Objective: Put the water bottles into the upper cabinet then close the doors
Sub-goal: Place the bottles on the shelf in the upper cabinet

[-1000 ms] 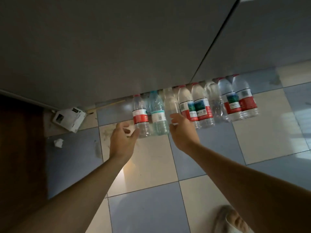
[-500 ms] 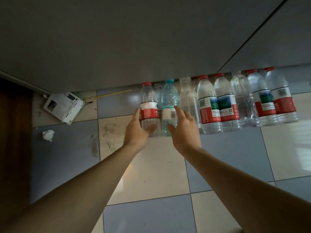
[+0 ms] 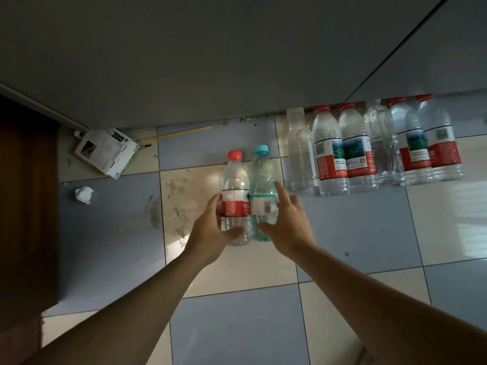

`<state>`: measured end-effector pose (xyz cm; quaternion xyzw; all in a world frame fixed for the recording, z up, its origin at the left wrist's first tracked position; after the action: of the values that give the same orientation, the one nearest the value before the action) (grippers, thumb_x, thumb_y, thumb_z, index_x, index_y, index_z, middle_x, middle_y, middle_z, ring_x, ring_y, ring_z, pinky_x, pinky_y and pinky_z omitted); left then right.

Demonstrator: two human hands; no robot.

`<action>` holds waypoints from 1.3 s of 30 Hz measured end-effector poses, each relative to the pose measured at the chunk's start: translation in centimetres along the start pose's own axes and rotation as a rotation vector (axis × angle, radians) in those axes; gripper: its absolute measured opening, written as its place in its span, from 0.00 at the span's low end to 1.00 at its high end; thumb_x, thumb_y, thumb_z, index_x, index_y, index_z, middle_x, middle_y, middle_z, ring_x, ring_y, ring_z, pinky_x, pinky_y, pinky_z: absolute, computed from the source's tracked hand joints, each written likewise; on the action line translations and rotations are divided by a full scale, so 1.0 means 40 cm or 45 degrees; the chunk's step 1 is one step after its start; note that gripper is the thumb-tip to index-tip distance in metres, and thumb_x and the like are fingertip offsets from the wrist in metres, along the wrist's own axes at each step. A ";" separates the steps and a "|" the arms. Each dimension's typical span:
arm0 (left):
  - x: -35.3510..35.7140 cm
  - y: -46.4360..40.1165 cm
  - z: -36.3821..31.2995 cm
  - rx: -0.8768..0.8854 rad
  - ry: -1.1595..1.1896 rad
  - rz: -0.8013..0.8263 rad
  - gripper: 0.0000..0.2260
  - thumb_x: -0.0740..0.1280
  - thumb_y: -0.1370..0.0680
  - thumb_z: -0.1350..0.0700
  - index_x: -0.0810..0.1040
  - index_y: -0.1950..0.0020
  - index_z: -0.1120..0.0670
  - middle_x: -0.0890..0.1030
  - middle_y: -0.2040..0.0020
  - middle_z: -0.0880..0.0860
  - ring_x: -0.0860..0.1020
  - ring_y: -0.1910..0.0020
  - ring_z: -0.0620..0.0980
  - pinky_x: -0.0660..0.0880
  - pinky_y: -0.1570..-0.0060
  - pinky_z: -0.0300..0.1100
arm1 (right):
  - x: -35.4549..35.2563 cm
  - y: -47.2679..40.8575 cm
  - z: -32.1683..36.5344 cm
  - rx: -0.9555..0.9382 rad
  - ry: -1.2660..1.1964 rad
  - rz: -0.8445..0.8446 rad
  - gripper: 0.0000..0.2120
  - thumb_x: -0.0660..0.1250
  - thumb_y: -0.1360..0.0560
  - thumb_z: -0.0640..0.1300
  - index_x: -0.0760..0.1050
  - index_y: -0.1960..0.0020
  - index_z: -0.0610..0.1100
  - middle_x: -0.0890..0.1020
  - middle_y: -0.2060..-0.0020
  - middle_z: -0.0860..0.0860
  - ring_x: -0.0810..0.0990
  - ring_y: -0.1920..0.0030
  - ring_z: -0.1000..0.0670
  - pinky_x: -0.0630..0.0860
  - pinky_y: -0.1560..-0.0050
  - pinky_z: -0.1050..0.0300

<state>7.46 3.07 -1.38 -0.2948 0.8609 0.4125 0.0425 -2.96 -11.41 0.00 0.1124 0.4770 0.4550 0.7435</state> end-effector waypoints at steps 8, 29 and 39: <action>-0.039 -0.077 -0.061 0.072 -0.082 -0.168 0.34 0.76 0.26 0.47 0.66 0.25 0.50 0.77 0.35 0.52 0.78 0.38 0.53 0.77 0.38 0.54 | -0.021 -0.085 0.052 0.014 -0.123 -0.047 0.32 0.70 0.24 0.48 0.60 0.25 0.52 0.72 0.39 0.47 0.73 0.46 0.49 0.73 0.46 0.53; -0.107 -0.076 -0.151 0.306 -0.050 -0.238 0.27 0.77 0.27 0.52 0.72 0.31 0.47 0.75 0.39 0.45 0.74 0.40 0.46 0.71 0.42 0.43 | -0.111 -0.082 0.114 -0.109 -0.359 -0.241 0.35 0.79 0.31 0.43 0.69 0.27 0.48 0.76 0.39 0.51 0.76 0.40 0.49 0.78 0.38 0.49; -0.143 -0.006 -0.236 0.671 -0.243 -0.495 0.28 0.80 0.29 0.53 0.67 0.38 0.44 0.71 0.43 0.45 0.72 0.44 0.45 0.66 0.49 0.28 | -0.157 -0.017 0.186 -0.401 -0.290 -0.394 0.32 0.80 0.32 0.40 0.67 0.34 0.50 0.68 0.41 0.55 0.69 0.43 0.55 0.66 0.46 0.74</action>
<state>13.90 -1.31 6.46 -0.3922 0.8578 0.1857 0.2755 2.63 -14.71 7.27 -0.0288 0.3250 0.3888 0.8616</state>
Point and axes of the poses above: each hand's wrist, its own y-axis away from the middle knuckle, its own x-axis out of the palm, z = x × y, the point moved 5 cm from there along -y, towards the middle knuckle
